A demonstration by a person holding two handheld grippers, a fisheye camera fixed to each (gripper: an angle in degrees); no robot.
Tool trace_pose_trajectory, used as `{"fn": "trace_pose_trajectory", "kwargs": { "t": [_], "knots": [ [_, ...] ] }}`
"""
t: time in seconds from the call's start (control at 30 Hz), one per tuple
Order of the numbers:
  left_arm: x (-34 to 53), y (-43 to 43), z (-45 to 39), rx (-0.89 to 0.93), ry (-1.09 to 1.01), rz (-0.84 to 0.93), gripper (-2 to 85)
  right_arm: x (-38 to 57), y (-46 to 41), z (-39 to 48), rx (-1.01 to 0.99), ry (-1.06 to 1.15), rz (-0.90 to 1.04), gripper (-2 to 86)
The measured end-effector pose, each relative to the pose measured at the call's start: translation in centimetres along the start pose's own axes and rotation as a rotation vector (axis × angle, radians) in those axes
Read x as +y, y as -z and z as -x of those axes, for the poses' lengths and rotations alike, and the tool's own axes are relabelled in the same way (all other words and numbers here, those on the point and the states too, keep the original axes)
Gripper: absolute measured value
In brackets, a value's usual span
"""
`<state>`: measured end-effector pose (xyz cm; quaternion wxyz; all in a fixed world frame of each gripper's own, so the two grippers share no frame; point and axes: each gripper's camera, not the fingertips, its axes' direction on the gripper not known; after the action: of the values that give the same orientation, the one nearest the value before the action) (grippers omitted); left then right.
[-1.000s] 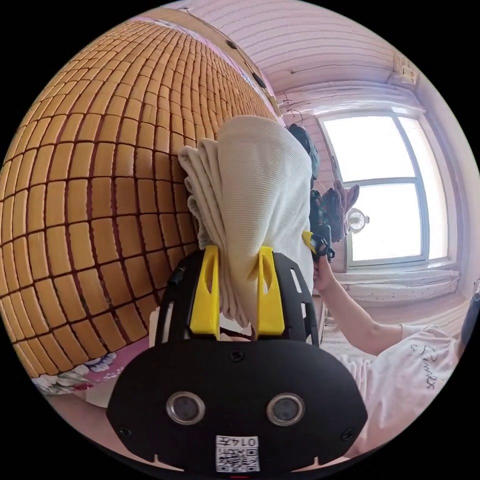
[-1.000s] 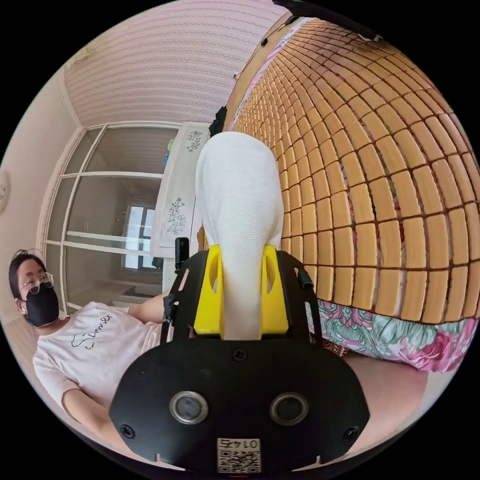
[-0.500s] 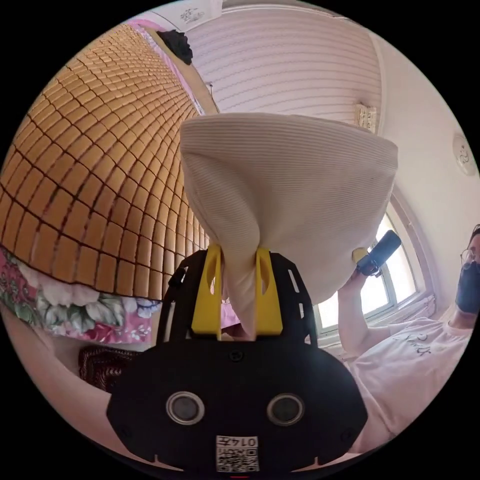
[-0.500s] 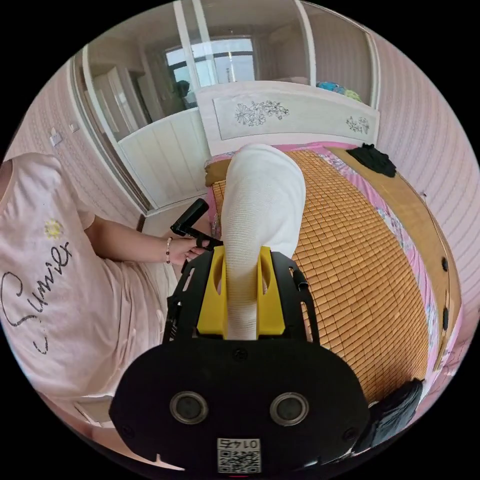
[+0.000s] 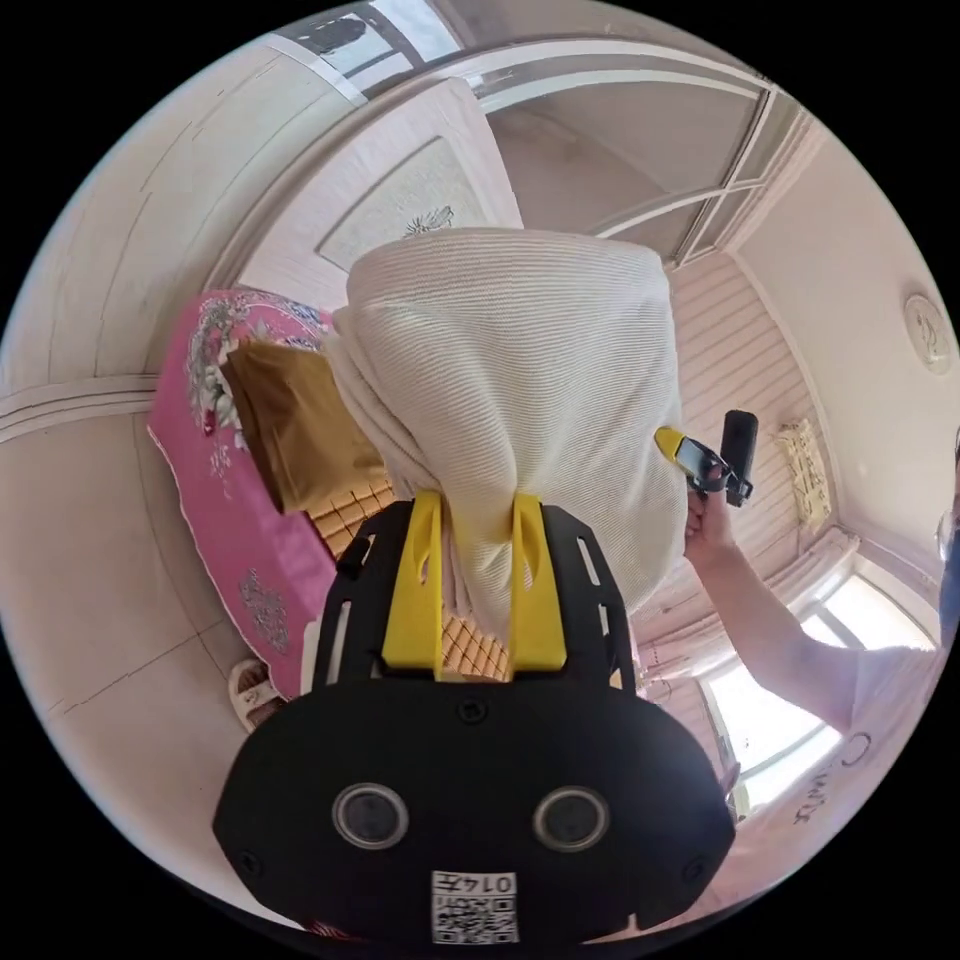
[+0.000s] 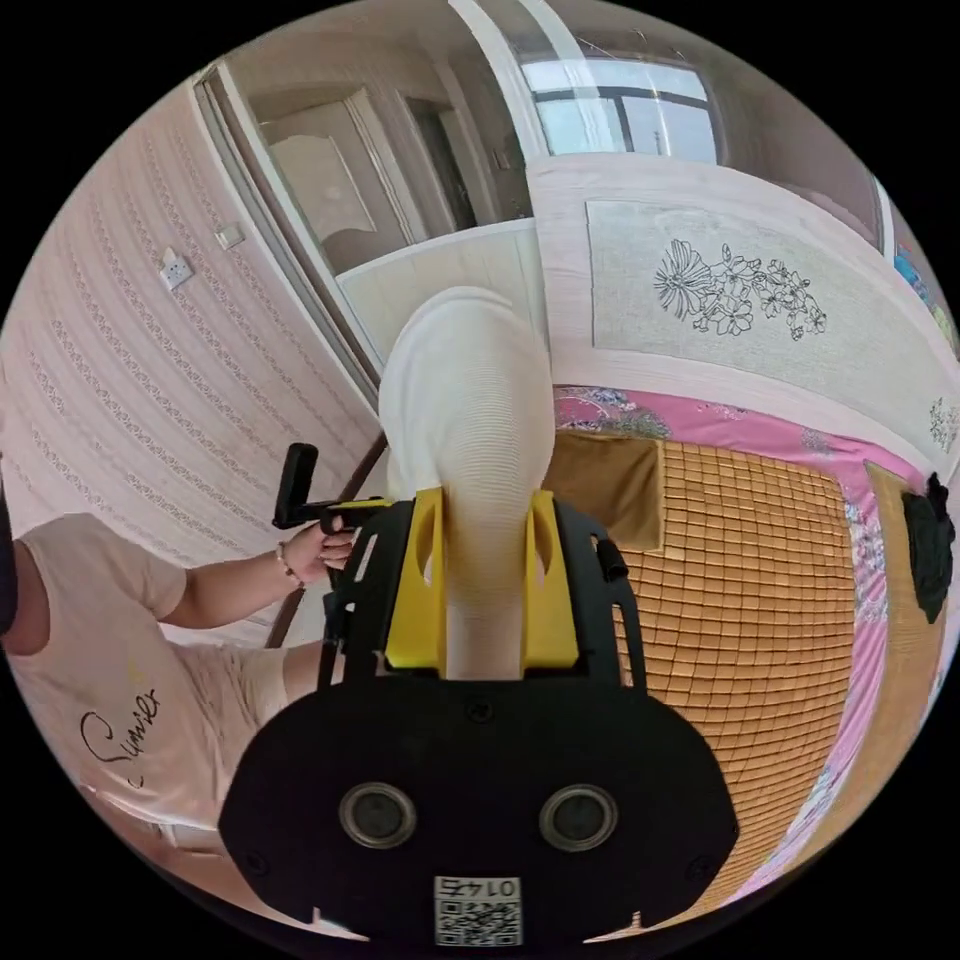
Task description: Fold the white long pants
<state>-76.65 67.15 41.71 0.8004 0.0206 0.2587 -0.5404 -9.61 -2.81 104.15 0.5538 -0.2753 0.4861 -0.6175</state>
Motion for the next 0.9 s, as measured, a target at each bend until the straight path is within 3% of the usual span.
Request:
{"fn": "trace_pose_trajectory", "kwargs": {
  "t": [0.1,0.2,0.23,0.43,0.57,0.67,0.9],
  "knots": [
    [-4.5,-4.1,2.4,-0.207,0.03,0.03,12.0,-2.6,-6.1,-5.7,0.123,-0.316,0.22,8.5],
    [-6.3,-9.7,6.5,-0.408,0.081,0.179,12.6,-0.8,-10.6,-4.8,0.09,-0.258,0.307,7.4],
    [-6.4,-10.0,7.0,-0.371,0.077,0.153,12.9,-0.1,-11.1,-4.4,0.092,-0.239,0.316,7.7],
    [-5.4,-9.8,5.9,-0.345,-0.009,0.173,12.7,14.6,-10.2,1.6,-0.006,-0.303,0.26,7.1],
    [-0.9,-7.2,1.4,-0.506,-0.174,0.181,10.5,30.6,-6.5,7.9,-0.006,-0.571,0.313,7.0],
    [3.8,-5.3,-2.6,-0.421,-0.273,0.185,9.4,42.1,-2.3,13.6,0.003,-0.836,0.27,7.1],
    [20.4,-9.8,-19.0,-0.182,-0.701,0.401,7.9,60.6,7.2,27.7,0.292,-1.275,0.016,7.1]
  ]
}}
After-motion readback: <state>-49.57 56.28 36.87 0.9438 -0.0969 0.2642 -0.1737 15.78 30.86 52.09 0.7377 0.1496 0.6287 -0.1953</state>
